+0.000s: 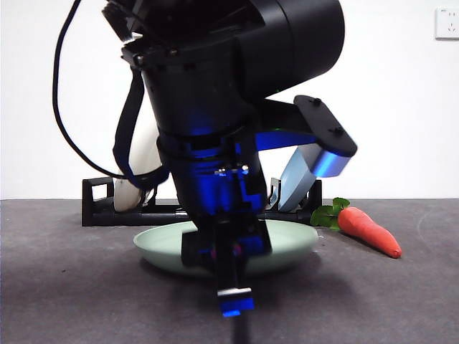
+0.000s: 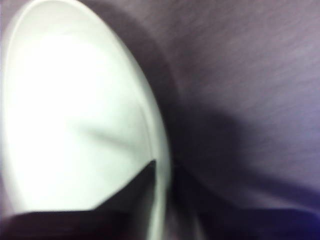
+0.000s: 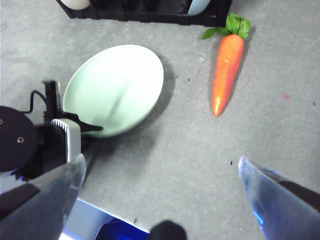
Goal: Take the green plate from the plate rack,put the plate on the table,take the carrot from the table,put the carrot in the plate
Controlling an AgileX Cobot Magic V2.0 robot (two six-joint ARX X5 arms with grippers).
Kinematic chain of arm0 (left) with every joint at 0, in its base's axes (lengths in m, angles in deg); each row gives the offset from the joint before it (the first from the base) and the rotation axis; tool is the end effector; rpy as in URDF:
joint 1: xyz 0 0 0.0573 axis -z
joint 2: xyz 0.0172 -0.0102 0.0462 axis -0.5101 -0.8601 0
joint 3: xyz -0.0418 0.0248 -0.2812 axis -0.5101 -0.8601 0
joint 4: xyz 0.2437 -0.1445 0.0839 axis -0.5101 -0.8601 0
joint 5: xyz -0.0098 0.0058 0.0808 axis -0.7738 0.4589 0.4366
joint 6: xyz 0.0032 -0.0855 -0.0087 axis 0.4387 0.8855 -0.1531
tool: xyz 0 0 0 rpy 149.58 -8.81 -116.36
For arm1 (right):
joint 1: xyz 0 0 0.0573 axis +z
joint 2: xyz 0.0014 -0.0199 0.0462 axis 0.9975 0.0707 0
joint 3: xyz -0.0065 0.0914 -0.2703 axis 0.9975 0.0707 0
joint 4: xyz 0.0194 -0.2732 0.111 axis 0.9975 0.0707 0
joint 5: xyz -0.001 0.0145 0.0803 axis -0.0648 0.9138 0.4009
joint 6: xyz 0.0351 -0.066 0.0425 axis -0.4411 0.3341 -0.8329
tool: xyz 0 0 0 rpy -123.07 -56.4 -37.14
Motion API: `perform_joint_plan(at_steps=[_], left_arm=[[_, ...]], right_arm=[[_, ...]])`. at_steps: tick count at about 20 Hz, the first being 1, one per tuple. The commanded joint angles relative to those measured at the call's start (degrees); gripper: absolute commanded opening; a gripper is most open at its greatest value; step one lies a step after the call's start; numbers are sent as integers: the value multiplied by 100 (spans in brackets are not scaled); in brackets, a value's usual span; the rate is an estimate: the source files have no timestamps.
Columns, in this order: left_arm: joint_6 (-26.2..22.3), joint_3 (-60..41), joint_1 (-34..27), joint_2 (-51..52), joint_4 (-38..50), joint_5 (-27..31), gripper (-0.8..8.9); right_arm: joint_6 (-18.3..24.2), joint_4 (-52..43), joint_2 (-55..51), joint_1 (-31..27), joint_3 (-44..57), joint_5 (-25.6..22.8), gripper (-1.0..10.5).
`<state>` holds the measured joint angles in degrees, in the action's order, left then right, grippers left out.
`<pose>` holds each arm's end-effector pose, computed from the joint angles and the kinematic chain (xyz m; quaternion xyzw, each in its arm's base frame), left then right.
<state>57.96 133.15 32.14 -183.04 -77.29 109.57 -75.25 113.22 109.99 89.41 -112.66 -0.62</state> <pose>0.2099 -0.3302 0.1020 0.5621 0.2931 -0.3252 0.7017 0.1599 0.0394 0.3120 0.0337 0.3617 0.2334 0.9020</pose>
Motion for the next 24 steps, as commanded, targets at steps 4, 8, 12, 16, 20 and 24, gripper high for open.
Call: perform_joint_plan(at_steps=[4,8,12,16,20,24], left_arm=[[284,-22,28,116,13,-101,323],[1001,269,28,699,-498,-136,323],[1888,540,24,1727,-656,-752,323],[2883,605,24,2721,-706,-1434,323],[3432,605,28,3460,-787,-2028,322],[3663,605,50,3891,-1005,-2234,322]], right_arm=[[-50,-20,225,15,-7,4,658],[-52,-485,699,46,-7,2,658],[-81,-1613,1598,125,-7,-17,657],[-140,-2876,2763,269,-7,-39,657],[-138,-4155,3967,577,-7,-575,616],[-136,-5263,5071,846,-7,-1246,617]])
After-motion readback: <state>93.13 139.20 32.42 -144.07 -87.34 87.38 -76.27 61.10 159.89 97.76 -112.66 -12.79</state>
